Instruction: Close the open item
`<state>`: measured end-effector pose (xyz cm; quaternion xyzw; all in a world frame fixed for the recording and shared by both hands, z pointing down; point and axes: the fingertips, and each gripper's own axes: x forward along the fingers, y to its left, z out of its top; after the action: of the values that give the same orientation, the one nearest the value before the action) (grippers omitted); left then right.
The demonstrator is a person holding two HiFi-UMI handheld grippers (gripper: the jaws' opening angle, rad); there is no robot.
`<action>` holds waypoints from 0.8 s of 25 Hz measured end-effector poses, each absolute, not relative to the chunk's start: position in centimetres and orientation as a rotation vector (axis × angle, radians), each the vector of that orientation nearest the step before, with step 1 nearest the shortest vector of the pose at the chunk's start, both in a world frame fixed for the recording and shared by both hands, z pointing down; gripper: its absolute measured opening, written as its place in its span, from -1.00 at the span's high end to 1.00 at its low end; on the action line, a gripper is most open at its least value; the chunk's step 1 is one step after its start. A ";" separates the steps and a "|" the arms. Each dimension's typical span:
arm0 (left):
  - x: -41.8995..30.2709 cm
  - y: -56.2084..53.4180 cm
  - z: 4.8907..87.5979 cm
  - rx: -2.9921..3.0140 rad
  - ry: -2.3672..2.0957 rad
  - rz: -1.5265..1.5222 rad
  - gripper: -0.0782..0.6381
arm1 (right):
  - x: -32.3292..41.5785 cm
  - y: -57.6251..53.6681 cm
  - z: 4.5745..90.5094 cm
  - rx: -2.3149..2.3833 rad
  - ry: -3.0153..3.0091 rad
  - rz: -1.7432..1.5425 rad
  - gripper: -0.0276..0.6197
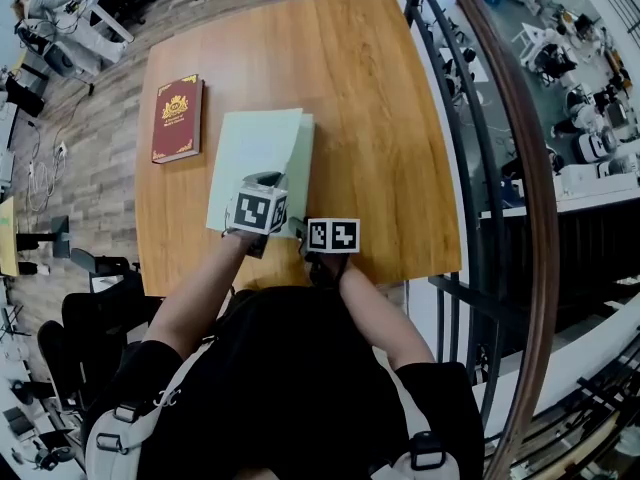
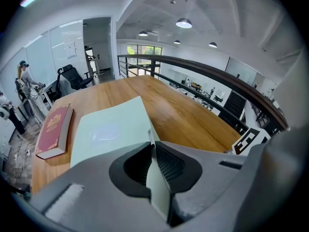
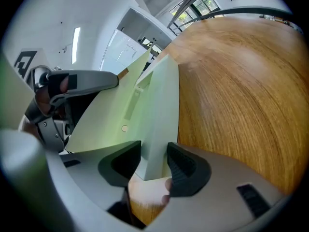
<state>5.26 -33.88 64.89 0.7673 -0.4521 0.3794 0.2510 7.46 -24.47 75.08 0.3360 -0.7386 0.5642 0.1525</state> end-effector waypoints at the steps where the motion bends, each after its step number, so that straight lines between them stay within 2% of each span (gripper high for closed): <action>1: 5.5 -33.9 65.1 2.090 -1.229 1.029 0.71 | 7.5 -24.5 75.1 0.961 -2.120 1.619 0.38; 20: 7.8 -34.1 70.7 2.047 -1.108 1.104 0.66 | 7.4 -24.5 75.3 0.926 -2.109 1.651 0.33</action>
<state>7.81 -34.07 70.66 0.7630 -0.4129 0.4117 0.2790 7.38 -24.49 75.30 0.3229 -0.7355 0.5757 0.1531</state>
